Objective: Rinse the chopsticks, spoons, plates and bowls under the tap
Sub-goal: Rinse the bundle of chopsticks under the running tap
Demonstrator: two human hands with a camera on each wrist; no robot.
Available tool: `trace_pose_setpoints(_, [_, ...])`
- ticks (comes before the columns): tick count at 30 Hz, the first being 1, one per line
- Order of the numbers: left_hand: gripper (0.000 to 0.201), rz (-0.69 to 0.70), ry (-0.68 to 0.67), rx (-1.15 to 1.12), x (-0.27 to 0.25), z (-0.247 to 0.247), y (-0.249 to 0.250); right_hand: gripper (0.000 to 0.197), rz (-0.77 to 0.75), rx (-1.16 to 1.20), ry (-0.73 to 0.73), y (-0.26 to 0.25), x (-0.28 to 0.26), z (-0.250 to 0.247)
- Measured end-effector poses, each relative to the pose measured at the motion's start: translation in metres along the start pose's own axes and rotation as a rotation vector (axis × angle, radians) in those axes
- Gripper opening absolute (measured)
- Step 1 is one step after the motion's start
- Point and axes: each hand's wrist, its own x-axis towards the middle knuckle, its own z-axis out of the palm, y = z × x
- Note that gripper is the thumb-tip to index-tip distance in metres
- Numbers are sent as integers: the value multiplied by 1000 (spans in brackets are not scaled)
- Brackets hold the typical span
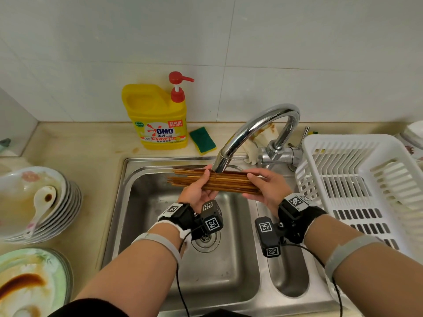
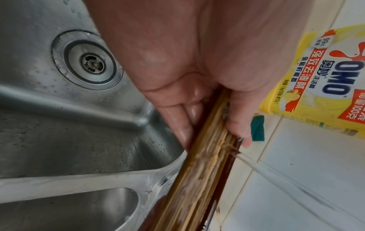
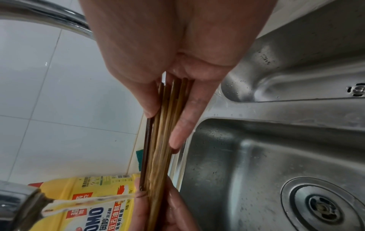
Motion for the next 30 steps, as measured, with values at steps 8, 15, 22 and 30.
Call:
trace_pose_setpoints(8, [62,1,-104,46,9,-3,-8,16,26,16,-8,5,-3,-9])
trace_pose_setpoints(15, [20,38,-113,85,4,-9,4,15,89,15,-4,13,-1,6])
trace_pose_setpoints(22, [25,113,-60,83,-11,-15,14,13,22,-48,-33,14,1,21])
trace_pose_setpoints(30, [31,133,-87,41,-11,-28,21,16,122,-5,-101,10,-4,37])
